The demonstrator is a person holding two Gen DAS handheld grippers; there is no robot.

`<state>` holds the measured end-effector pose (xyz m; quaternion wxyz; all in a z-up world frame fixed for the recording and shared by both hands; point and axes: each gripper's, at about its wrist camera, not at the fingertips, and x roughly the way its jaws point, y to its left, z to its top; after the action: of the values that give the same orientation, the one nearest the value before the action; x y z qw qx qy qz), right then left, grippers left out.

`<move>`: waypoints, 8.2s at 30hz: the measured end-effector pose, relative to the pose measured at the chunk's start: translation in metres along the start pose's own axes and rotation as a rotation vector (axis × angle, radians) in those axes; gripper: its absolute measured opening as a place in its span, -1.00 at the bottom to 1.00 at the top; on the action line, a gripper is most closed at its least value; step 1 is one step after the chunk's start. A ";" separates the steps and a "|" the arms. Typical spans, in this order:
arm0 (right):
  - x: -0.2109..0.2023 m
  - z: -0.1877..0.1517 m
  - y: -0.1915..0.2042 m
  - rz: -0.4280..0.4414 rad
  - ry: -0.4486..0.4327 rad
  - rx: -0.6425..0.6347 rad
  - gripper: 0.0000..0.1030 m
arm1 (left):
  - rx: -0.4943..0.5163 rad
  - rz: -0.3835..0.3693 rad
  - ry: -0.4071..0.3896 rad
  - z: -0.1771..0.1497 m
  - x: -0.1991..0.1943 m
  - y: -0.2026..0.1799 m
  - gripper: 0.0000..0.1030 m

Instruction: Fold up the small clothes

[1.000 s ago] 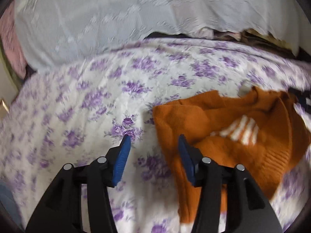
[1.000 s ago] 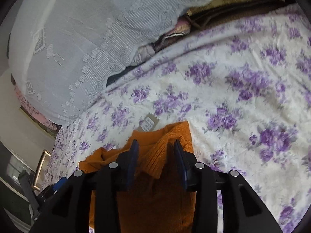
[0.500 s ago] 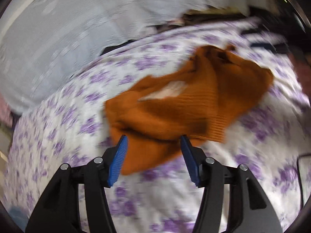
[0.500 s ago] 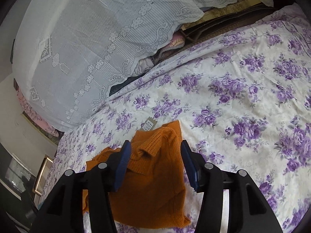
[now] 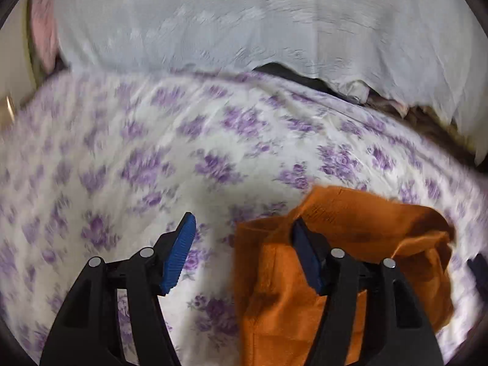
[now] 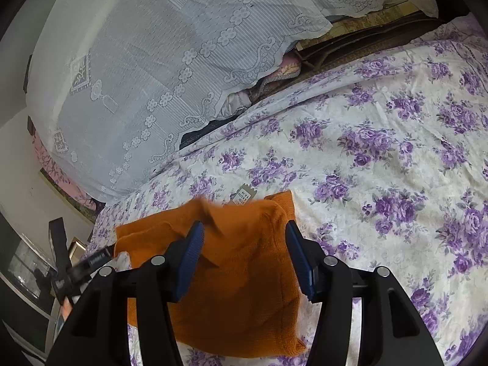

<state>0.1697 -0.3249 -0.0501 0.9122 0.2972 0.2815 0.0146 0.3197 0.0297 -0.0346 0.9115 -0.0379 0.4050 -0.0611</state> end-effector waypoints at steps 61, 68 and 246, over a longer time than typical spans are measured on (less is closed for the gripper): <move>0.044 -0.030 0.043 -0.003 0.113 -0.123 -0.79 | 0.069 -0.165 0.047 -0.049 0.001 -0.025 0.78; 0.043 -0.048 0.012 -0.060 0.161 -0.044 -1.00 | 0.070 -0.105 0.164 -0.070 0.029 -0.019 0.92; 0.061 -0.072 0.148 0.058 0.155 -0.311 -0.83 | 0.014 -0.353 0.151 -0.055 -0.013 0.030 0.90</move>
<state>0.2038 -0.1531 -0.0475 0.9220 0.1585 0.3367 0.1070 0.2723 0.0601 -0.0652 0.8539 -0.0972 0.4588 -0.2255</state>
